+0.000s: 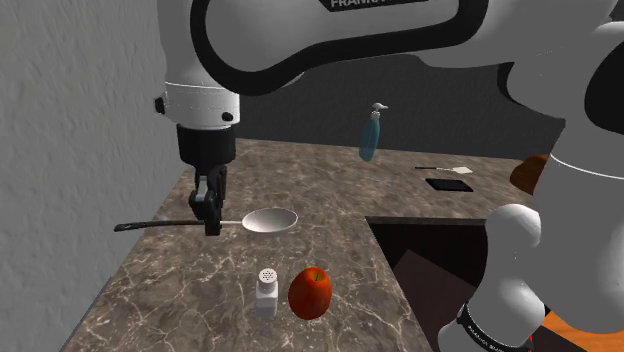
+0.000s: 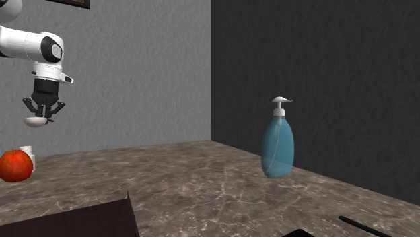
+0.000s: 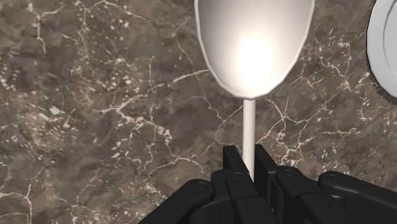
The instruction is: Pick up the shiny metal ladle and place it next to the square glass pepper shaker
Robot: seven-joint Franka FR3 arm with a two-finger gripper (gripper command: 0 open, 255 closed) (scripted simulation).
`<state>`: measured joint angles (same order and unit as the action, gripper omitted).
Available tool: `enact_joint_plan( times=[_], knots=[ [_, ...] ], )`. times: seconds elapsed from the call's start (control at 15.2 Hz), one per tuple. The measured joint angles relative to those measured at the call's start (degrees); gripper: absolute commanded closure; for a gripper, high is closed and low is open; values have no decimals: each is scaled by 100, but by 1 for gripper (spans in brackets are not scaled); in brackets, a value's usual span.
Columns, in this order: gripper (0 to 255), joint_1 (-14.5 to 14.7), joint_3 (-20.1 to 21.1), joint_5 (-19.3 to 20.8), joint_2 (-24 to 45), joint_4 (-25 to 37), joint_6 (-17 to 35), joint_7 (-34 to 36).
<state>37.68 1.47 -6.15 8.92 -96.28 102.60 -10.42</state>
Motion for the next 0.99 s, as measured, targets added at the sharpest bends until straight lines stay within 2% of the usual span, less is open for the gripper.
enact_joint_plan(
  times=[0.33, 0.4, 0.99],
  knots=[
    [255, 313, 193, 65, 864, 1203, -280, 540],
    [255, 346, 210, 71, 943, 1263, -258, 586],
    [255, 368, 216, 68, 1069, 830, 302, 566]
  ],
)
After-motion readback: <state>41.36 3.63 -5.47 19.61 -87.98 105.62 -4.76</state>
